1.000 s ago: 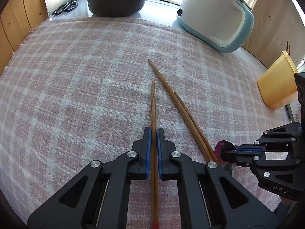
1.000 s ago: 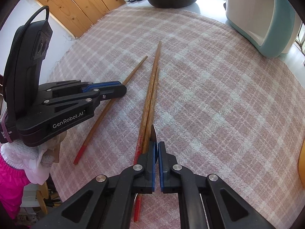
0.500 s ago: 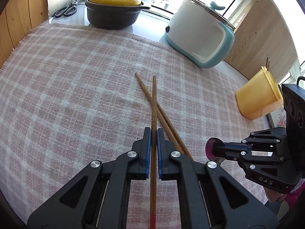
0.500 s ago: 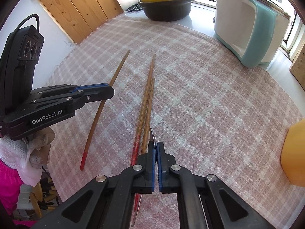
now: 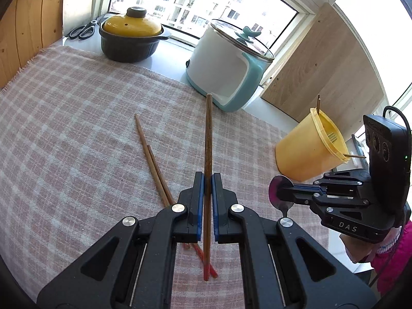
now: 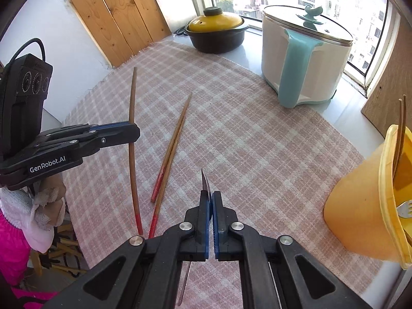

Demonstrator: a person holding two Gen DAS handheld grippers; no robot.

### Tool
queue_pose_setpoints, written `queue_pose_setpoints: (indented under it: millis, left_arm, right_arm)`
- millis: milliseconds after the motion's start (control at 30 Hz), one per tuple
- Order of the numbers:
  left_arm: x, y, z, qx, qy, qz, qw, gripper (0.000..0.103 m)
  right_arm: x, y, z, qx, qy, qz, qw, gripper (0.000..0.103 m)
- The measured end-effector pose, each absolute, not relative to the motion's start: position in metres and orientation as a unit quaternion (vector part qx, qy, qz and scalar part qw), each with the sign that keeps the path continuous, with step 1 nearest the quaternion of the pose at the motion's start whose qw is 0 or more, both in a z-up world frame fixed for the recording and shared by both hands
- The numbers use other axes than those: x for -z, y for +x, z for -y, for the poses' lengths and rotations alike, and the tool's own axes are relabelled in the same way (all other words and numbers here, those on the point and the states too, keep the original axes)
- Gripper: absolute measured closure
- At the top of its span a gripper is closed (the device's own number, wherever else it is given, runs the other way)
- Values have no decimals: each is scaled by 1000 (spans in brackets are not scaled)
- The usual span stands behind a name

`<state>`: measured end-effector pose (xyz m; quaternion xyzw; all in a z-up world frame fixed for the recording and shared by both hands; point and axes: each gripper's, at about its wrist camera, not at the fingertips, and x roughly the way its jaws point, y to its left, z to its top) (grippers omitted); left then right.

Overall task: Organize utensils
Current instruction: 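Carry the chopstick and pink-handled spoon in both tools to the yellow container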

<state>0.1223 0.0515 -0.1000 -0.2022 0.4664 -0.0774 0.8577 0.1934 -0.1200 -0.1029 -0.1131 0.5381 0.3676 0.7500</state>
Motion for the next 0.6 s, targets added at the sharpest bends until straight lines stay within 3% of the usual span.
queue_pose_setpoints:
  millis: [600]
  left_arm:
    - [28,147,32,107,-211,-415,878,100]
  right_arm:
    - [25,223,206,-380,-130,-476,783,103]
